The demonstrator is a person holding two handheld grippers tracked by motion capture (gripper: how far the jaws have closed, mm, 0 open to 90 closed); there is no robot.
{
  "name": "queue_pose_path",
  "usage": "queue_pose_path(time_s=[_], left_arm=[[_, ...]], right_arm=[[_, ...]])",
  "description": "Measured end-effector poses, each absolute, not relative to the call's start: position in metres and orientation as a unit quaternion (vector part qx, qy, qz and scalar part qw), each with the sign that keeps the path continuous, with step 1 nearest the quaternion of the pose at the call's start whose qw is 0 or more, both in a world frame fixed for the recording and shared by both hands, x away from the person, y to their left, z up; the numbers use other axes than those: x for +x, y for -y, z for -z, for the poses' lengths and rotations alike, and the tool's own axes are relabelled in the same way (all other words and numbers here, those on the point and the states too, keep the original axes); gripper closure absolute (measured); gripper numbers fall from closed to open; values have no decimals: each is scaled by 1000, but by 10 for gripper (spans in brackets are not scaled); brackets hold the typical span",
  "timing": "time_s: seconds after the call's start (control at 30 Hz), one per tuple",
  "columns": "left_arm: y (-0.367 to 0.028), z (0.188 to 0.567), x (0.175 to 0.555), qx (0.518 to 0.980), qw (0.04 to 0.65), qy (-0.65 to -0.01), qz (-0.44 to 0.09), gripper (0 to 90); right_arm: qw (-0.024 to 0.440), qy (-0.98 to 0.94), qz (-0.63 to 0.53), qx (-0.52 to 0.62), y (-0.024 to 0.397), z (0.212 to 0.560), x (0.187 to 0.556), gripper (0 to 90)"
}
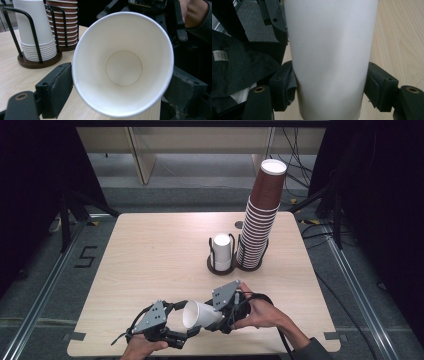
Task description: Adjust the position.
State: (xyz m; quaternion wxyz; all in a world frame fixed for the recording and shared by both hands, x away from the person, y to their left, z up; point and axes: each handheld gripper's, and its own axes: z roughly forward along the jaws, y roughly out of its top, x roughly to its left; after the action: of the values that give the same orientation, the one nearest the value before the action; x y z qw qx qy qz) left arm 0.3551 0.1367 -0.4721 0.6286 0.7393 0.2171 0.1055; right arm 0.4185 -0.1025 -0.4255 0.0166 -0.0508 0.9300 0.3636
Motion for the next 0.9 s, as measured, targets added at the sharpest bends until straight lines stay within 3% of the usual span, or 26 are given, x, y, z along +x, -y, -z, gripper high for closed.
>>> queue_pose_path(time_s=[0.23,0.37,0.53,0.57,0.9], left_arm=[[-138,468,354,746,622,-210,-112,198],[-137,468,354,753,614,-204,-119,213],[-137,466,352,757,609,-205,-123,214],[-136,465,352,752,615,-207,-118,209],[-133,472,355,723,640,-244,-95,163]], right_arm=[[-10,-929,-368,-37,97,431,415,317],[16,-941,-338,-18,97,433,416,253],[24,-946,-320,-37,95,438,416,293],[20,-945,-324,-43,94,441,414,340],[-27,-923,-384,-24,97,442,416,343]])
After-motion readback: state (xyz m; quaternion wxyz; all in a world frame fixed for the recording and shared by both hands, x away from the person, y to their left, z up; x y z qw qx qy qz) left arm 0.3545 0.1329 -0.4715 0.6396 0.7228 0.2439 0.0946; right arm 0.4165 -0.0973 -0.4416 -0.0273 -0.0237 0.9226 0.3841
